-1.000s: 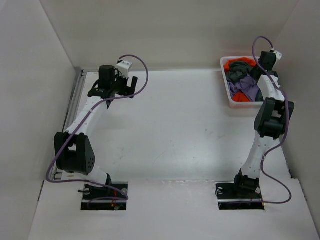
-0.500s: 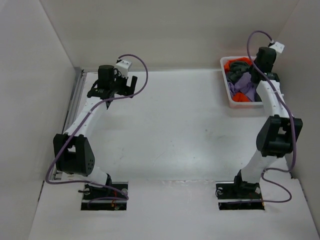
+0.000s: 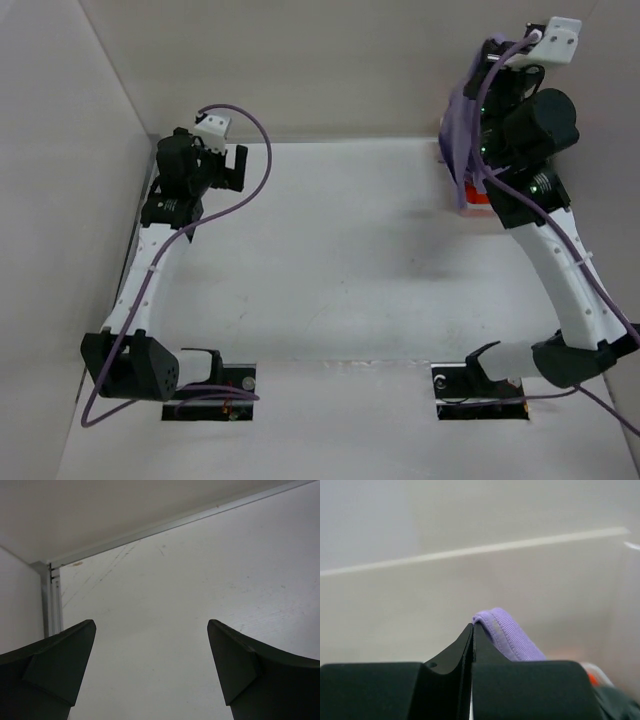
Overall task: Fold and stack the t-shirts
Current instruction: Move the tshirt to the center of the board
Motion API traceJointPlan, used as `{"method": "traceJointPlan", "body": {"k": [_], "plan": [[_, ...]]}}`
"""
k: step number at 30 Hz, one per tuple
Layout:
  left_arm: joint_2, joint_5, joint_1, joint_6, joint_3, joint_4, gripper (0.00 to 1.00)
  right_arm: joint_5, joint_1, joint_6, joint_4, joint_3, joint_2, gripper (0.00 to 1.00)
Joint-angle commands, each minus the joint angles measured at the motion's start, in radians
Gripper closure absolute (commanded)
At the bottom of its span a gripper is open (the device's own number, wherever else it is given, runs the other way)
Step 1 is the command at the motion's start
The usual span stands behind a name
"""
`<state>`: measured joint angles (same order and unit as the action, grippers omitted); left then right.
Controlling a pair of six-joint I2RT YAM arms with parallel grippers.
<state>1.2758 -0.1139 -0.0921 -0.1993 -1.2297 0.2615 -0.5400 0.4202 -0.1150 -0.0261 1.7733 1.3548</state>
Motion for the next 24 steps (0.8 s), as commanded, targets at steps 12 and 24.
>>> {"method": "traceJointPlan", "body": {"k": [12,24], "plan": [[-0.024,0.017,0.116,0.029,-0.059,-0.031,0.0,-0.005,0.305,0.021,-0.14,-0.043,0.039,1.0],[0.065,0.0,0.026,-0.032,-0.01,0.11,0.0,0.443,0.11,0.457,0.309,-0.22,0.241,0.38]]}}
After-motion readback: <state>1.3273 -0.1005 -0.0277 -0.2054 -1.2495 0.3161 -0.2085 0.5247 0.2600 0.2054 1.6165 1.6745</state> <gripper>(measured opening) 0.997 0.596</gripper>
